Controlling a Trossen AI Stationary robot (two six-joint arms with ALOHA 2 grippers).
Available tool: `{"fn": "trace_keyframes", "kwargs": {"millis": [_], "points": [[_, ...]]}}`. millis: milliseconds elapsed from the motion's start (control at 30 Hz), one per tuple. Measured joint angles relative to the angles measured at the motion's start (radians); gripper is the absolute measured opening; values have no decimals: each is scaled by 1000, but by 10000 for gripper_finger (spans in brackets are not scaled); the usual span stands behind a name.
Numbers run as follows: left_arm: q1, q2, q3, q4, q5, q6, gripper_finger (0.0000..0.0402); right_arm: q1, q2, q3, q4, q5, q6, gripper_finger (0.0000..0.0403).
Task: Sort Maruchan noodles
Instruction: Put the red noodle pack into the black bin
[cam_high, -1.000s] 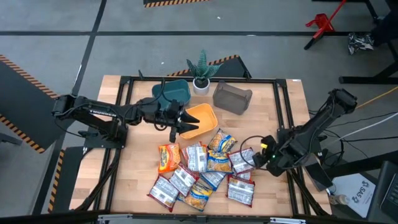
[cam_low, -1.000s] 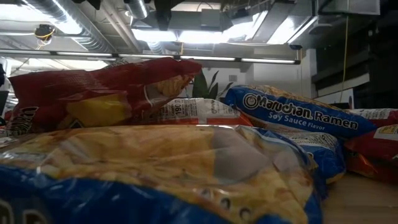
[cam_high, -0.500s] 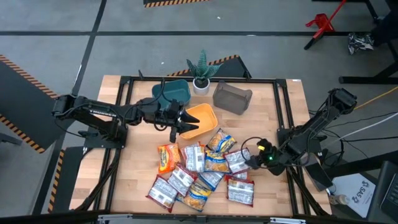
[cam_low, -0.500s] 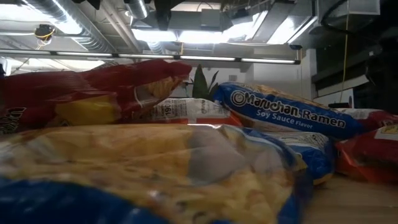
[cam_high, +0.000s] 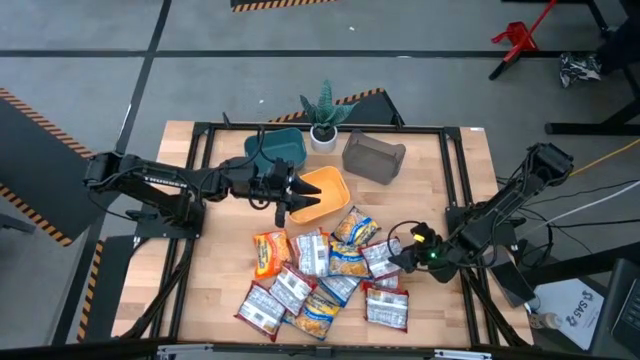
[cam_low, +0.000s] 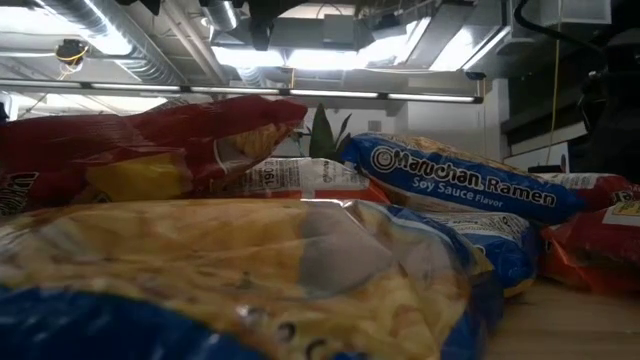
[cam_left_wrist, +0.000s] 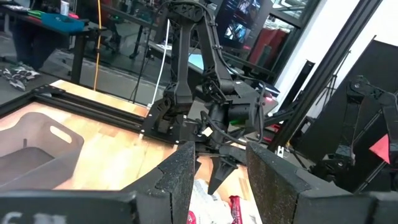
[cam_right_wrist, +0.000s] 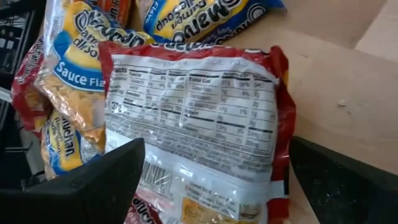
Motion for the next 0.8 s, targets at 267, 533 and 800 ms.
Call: {"fn": "trace_keyframes", "kwargs": {"millis": [267, 533, 800], "points": [[0, 0, 0, 0, 0, 1, 138, 0, 0, -24, 70, 3, -13, 383], [0, 0, 0, 0, 0, 1, 138, 0, 5, -24, 74, 1, -24, 312], [0, 0, 0, -1, -1, 18, 138, 0, 5, -19, 85, -27, -24, 179]]}}
